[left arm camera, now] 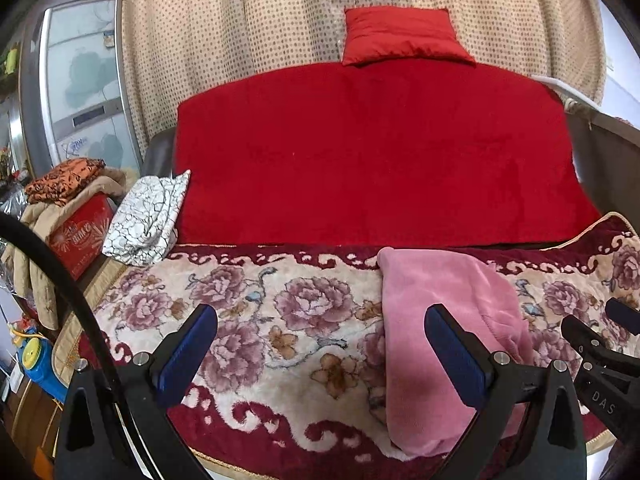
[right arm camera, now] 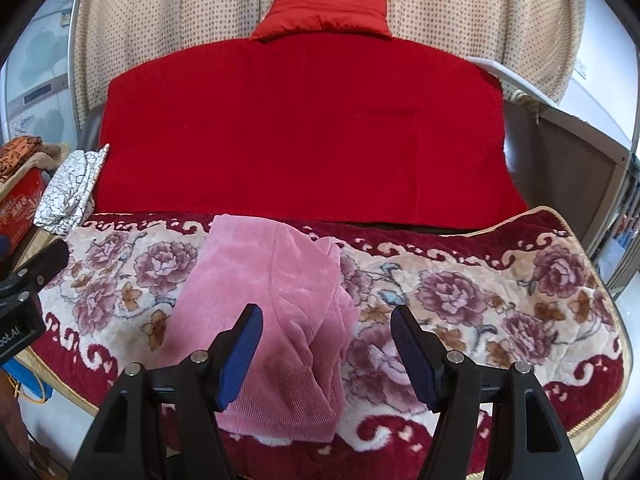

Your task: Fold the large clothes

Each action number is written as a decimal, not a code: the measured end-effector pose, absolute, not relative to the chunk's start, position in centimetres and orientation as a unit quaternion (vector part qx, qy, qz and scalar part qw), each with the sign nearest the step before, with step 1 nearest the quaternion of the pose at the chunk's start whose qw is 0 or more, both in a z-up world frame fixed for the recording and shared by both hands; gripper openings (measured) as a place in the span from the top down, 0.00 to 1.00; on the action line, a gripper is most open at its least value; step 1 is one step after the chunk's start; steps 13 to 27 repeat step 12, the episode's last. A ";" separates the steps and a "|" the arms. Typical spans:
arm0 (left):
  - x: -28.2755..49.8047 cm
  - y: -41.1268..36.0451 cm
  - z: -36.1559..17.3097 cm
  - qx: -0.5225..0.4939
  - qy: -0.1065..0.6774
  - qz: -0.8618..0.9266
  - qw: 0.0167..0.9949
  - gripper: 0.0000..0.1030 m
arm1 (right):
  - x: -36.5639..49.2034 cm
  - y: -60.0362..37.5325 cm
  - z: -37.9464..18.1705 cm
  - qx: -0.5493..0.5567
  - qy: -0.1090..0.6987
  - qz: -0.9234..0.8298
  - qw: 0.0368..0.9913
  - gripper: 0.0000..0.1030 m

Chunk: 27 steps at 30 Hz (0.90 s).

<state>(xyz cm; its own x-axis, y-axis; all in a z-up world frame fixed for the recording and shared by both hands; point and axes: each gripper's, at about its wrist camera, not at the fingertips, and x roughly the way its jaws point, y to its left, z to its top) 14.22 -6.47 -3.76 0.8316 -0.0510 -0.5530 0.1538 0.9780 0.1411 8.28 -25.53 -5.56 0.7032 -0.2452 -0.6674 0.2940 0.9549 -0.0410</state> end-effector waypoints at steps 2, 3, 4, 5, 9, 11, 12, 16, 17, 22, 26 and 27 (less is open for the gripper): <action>15.1 -6.3 -4.3 0.087 0.291 -0.053 0.951 0.00 | 9.2 -25.3 -6.2 0.033 0.363 -0.144 0.920 0.32; 15.5 -6.2 -4.4 0.086 0.293 -0.052 0.951 0.00 | 9.5 -25.2 -6.4 0.033 0.366 -0.142 0.919 0.32; 15.8 -6.1 -4.6 0.084 0.294 -0.052 0.951 0.00 | 9.9 -25.1 -6.6 0.032 0.369 -0.141 0.918 0.32; 16.1 -6.0 -4.8 0.082 0.295 -0.052 0.951 0.00 | 10.3 -24.9 -6.8 0.030 0.370 -0.139 0.918 0.32; 16.9 -5.4 -5.1 0.074 0.295 -0.050 0.951 0.00 | 11.3 -24.2 -7.2 0.025 0.373 -0.133 0.918 0.32; 17.1 -5.1 -5.2 0.076 0.289 -0.046 0.953 0.00 | 11.8 -24.0 -7.4 0.024 0.374 -0.132 0.918 0.32; 17.2 -5.0 -5.2 0.077 0.289 -0.046 0.953 0.00 | 12.0 -24.0 -7.5 0.024 0.375 -0.131 0.917 0.32; 17.2 -5.0 -5.2 0.077 0.289 -0.046 0.953 0.00 | 12.0 -24.0 -7.5 0.024 0.375 -0.131 0.917 0.32; 17.2 -5.0 -5.2 0.077 0.289 -0.046 0.953 0.00 | 12.0 -24.0 -7.5 0.024 0.375 -0.131 0.917 0.32; 17.2 -5.0 -5.2 0.077 0.289 -0.046 0.953 0.00 | 12.0 -24.0 -7.5 0.024 0.375 -0.131 0.917 0.32; 17.2 -5.0 -5.2 0.077 0.289 -0.046 0.953 0.00 | 12.0 -24.0 -7.5 0.024 0.375 -0.131 0.917 0.32; 17.2 -5.0 -5.2 0.077 0.289 -0.046 0.953 0.00 | 12.0 -24.0 -7.5 0.024 0.375 -0.131 0.917 0.32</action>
